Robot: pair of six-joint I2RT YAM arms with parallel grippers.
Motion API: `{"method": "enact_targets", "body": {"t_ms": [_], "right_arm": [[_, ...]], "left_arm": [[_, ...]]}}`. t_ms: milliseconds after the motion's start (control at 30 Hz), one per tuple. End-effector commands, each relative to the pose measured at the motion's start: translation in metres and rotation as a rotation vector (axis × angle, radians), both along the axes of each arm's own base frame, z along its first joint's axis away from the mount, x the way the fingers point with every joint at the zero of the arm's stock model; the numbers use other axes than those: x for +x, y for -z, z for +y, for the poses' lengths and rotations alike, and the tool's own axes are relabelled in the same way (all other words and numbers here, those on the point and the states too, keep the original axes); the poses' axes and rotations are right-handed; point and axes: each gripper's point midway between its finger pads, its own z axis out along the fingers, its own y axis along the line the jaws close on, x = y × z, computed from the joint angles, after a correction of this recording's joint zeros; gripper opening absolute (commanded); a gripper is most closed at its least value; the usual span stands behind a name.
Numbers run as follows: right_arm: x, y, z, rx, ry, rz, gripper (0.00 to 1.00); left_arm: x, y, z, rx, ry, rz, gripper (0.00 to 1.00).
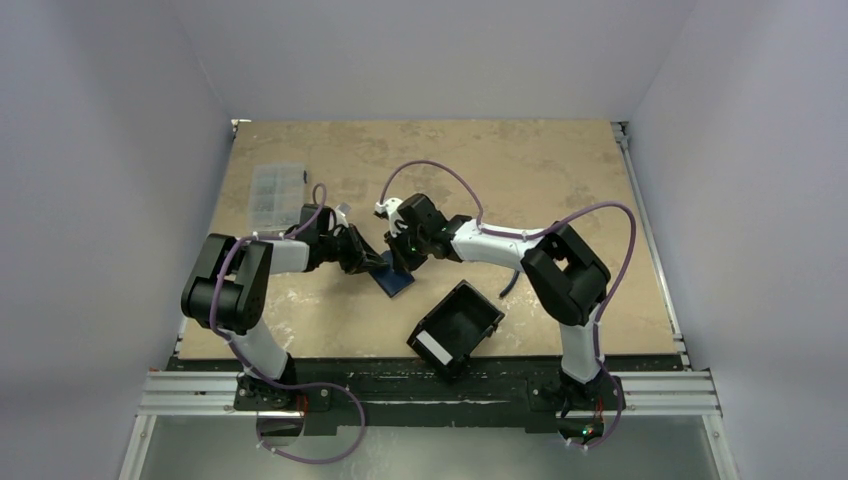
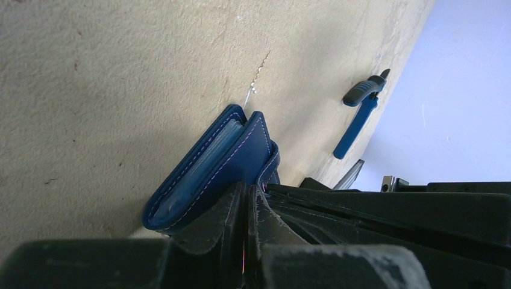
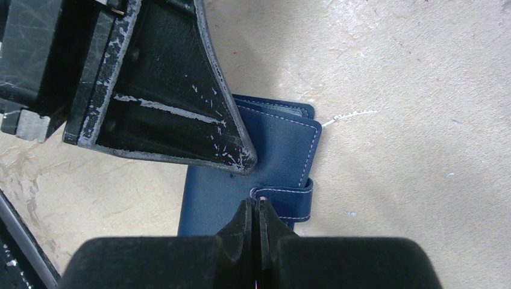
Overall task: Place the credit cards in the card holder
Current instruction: Close the card holder at the center of the board.
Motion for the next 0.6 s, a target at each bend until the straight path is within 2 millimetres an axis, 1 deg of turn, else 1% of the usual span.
{"method": "enact_targets", "body": {"t_ms": [0,100,233,400,567], "right_arm": [[-0.027,0.03,-0.02,-0.124,-0.019,0.083,0.0],[-0.022,0.03,-0.014,-0.134,0.014,0.069,0.0],[-0.018,0.033,-0.012,-0.14,0.071,0.081,0.0],[-0.018,0.036,-0.01,-0.133,0.138,0.124,0.0],[-0.024,0.035,-0.007,-0.124,0.146,0.161,0.0]], "left_arm": [[-0.001,0.018,0.008,0.051,-0.029,0.016,0.02],[-0.002,0.019,0.009,0.055,-0.032,0.019,0.02],[-0.005,0.021,0.01,0.058,-0.035,0.024,0.01],[-0.005,0.022,0.01,0.056,-0.038,0.027,0.0],[-0.006,0.023,0.01,0.058,-0.041,0.03,0.0]]}}
